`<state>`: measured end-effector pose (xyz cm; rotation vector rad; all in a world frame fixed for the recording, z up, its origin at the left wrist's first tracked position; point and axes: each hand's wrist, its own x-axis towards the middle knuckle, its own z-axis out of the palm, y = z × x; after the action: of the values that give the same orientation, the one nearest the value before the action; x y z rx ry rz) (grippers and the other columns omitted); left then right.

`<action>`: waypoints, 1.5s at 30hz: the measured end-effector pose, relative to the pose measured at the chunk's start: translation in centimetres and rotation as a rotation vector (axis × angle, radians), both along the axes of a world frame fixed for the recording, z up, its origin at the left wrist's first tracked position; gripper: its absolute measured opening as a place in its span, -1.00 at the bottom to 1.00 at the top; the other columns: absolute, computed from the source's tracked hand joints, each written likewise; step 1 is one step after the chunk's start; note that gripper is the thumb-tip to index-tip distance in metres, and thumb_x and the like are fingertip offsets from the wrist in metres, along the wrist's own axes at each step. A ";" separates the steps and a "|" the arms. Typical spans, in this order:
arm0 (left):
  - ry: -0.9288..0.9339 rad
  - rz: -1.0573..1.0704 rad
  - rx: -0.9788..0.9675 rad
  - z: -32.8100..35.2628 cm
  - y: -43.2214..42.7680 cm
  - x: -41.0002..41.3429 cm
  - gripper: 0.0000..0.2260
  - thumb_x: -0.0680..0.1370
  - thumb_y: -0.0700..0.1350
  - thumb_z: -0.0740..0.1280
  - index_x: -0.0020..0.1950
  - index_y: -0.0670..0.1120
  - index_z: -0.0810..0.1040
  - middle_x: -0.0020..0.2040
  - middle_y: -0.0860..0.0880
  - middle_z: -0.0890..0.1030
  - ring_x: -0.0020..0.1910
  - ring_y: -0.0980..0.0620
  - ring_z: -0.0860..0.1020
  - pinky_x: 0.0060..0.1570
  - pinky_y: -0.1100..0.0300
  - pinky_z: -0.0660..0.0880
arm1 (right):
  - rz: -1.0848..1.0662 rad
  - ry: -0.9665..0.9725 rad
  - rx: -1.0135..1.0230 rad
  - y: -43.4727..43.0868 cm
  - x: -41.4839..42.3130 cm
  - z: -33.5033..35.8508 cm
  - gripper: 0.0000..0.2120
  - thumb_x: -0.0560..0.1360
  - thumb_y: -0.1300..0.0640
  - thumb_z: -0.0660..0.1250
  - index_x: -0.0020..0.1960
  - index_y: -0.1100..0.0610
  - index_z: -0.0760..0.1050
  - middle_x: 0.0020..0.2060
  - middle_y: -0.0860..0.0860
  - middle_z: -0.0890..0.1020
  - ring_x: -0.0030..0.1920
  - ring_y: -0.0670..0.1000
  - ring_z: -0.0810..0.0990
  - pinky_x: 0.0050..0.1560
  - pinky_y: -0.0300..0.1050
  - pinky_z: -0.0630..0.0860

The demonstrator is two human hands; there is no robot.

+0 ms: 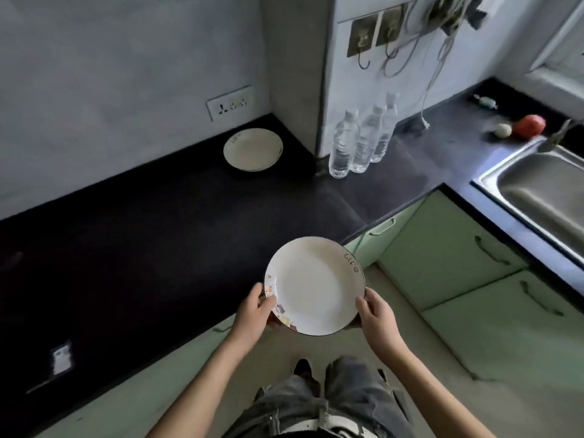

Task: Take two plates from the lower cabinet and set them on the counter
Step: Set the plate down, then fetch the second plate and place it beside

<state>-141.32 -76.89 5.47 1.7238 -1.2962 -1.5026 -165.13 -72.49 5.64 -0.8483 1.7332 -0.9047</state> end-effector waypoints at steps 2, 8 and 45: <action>-0.001 0.053 0.010 0.2 -2.5 -0.1 -0.94 0.55 -0.18 0.23 -0.10 -0.12 0.48 -0.16 -0.14 0.67 -0.21 0.00 0.56 -0.19 0.11 0.46 | 0.045 -0.021 -0.010 -3.6 -0.5 0.2 -0.79 0.63 0.24 0.12 0.08 0.19 0.53 -0.08 0.15 0.67 -0.25 0.03 0.72 -0.26 -0.06 0.67; -0.011 0.236 0.023 0.0 -9.4 -1.1 -0.90 0.54 -0.12 0.25 -0.03 -0.12 0.51 -0.08 -0.12 0.68 -0.10 -0.08 0.63 -0.16 0.12 0.56 | 0.233 0.010 -0.002 -14.9 -1.6 0.0 -0.81 0.61 0.20 0.15 -0.03 0.09 0.54 -0.11 0.13 0.65 -0.09 0.14 0.66 -0.17 0.13 0.67; 0.183 0.765 0.023 -7.3 -32.0 19.3 -0.79 0.59 -0.15 0.25 0.19 -0.15 0.52 -0.02 -0.13 0.66 -0.09 -0.05 0.65 -0.09 0.08 0.62 | 0.505 -0.239 0.031 -45.4 21.8 -8.6 -0.80 0.61 0.20 0.17 0.12 0.21 0.53 0.02 0.17 0.65 -0.02 0.19 0.68 -0.22 -0.14 0.67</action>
<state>-122.02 -108.85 -1.84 1.7526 -0.4285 -1.1685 -143.32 -117.90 -2.97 -1.0485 1.2411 -0.6069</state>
